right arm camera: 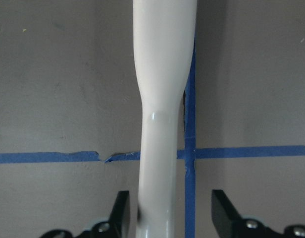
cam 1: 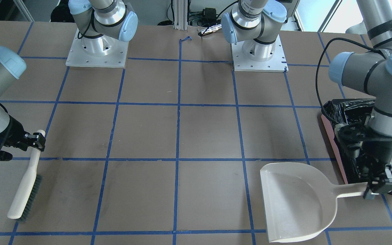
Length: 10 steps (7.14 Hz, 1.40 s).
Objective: Sweep and dump trash into bin
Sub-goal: 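Lower the empty dustpan back onto the table with the left gripper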
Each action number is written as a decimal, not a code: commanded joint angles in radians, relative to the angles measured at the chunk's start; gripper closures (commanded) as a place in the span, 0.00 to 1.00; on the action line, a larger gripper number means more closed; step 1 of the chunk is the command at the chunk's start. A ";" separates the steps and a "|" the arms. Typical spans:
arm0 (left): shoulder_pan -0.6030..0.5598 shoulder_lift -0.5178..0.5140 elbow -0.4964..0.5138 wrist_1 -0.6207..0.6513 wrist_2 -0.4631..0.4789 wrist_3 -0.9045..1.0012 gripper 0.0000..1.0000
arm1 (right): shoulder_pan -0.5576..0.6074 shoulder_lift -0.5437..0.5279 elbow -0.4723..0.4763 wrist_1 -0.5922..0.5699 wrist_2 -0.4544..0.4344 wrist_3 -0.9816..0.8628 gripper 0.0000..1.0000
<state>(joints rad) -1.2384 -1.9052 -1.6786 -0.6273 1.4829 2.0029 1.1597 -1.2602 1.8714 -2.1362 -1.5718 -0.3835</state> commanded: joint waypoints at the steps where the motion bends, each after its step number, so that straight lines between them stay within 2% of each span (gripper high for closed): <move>1: -0.019 -0.090 0.002 -0.115 -0.019 -0.064 1.00 | 0.000 -0.002 -0.001 0.001 -0.002 -0.027 0.08; 3: -0.077 -0.147 0.013 -0.130 -0.013 -0.134 1.00 | 0.003 -0.017 -0.027 0.012 -0.016 -0.023 0.01; 4: -0.087 -0.170 0.029 -0.132 -0.016 -0.127 1.00 | 0.009 -0.024 -0.079 0.118 -0.016 -0.021 0.01; 6: -0.087 -0.192 0.040 -0.213 -0.016 -0.104 1.00 | 0.037 -0.034 -0.251 0.329 -0.014 -0.014 0.01; 8: -0.087 -0.190 0.042 -0.233 -0.010 -0.121 1.00 | 0.151 -0.059 -0.340 0.430 -0.028 0.047 0.01; 9: -0.088 -0.190 0.037 -0.236 -0.009 -0.166 0.01 | 0.193 -0.118 -0.339 0.461 -0.018 0.076 0.01; 10: -0.095 -0.158 0.037 -0.241 -0.007 -0.173 0.00 | 0.246 -0.170 -0.337 0.505 -0.023 0.147 0.01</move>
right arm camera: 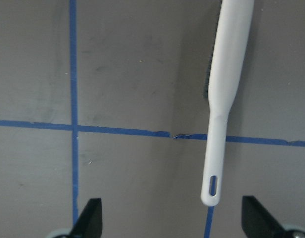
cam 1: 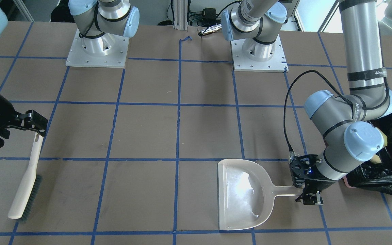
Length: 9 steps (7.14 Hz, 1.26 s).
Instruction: Sweep and dump trash into bin
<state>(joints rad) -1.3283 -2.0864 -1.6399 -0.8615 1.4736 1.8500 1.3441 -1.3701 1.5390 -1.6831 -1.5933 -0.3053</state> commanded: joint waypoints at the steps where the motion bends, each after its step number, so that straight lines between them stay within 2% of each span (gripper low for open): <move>1: -0.044 0.079 0.000 -0.016 0.005 -0.034 0.00 | 0.120 -0.094 0.004 0.069 -0.002 0.109 0.01; 2: -0.055 0.165 0.005 -0.163 0.010 -0.095 0.00 | 0.156 -0.133 0.003 0.088 0.000 0.165 0.01; 3: -0.055 0.245 -0.003 -0.242 0.019 -0.168 0.00 | 0.162 -0.136 -0.008 0.076 0.016 0.161 0.01; 4: -0.055 0.315 0.002 -0.252 0.027 -0.240 0.00 | 0.167 -0.145 -0.011 0.075 0.060 0.170 0.01; 5: -0.055 0.389 -0.006 -0.305 0.039 -0.332 0.00 | 0.165 -0.148 -0.014 0.077 0.047 0.170 0.00; 6: -0.055 0.464 -0.006 -0.403 0.039 -0.501 0.00 | 0.167 -0.156 -0.022 0.080 0.041 0.182 0.00; 7: -0.055 0.514 -0.008 -0.413 0.039 -0.625 0.00 | 0.168 -0.164 -0.034 0.086 0.003 0.183 0.00; 8: -0.055 0.554 -0.017 -0.456 0.048 -0.781 0.00 | 0.185 -0.161 -0.039 0.112 0.003 0.245 0.00; 9: -0.055 0.586 -0.021 -0.506 0.110 -0.971 0.00 | 0.229 -0.159 -0.043 0.109 0.003 0.286 0.00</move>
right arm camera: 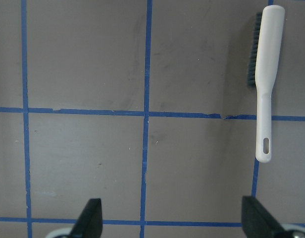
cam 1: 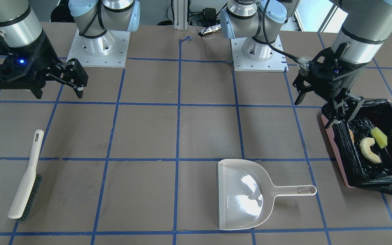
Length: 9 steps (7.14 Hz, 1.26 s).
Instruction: Sweep and dump trash into bin
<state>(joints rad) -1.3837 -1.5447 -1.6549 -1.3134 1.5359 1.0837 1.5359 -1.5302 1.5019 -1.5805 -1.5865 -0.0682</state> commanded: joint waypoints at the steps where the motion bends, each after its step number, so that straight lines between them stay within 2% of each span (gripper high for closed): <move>1: -0.003 0.063 -0.009 -0.093 0.050 -0.410 0.00 | 0.070 0.002 -0.005 0.008 -0.009 0.118 0.00; 3: -0.024 0.063 0.001 -0.136 0.037 -0.784 0.00 | 0.082 0.013 -0.008 0.004 -0.009 0.142 0.00; 4: -0.082 0.055 0.003 -0.150 0.039 -0.968 0.00 | 0.078 0.006 -0.009 0.005 -0.003 0.134 0.00; 5: -0.154 0.048 0.006 -0.150 0.050 -1.066 0.00 | 0.072 0.005 -0.015 0.004 -0.010 0.086 0.00; 6: -0.185 0.048 0.009 -0.168 0.049 -1.134 0.00 | 0.070 0.007 -0.034 0.007 -0.003 0.070 0.00; 9: -0.192 0.048 0.009 -0.175 0.043 -1.153 0.00 | 0.059 0.015 -0.031 0.007 0.003 0.067 0.00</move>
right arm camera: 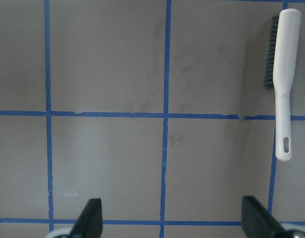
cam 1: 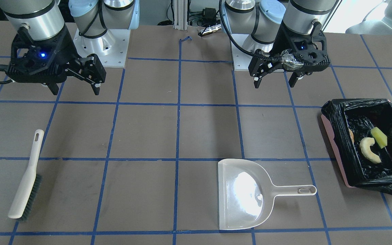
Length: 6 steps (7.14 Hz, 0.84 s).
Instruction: Sweep and dump trash into bin
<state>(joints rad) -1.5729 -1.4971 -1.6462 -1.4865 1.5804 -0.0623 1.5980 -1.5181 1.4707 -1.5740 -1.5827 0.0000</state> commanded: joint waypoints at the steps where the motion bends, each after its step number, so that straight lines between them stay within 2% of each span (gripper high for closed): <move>1: -0.004 0.000 0.000 -0.001 -0.003 -0.005 0.00 | -0.010 0.004 -0.001 -0.001 0.009 -0.002 0.00; 2: -0.003 0.000 0.002 0.000 -0.003 -0.007 0.00 | -0.023 0.003 0.000 0.000 0.032 -0.003 0.00; 6: -0.006 0.001 0.000 -0.001 0.003 -0.005 0.00 | -0.020 -0.011 0.003 0.015 0.010 -0.015 0.00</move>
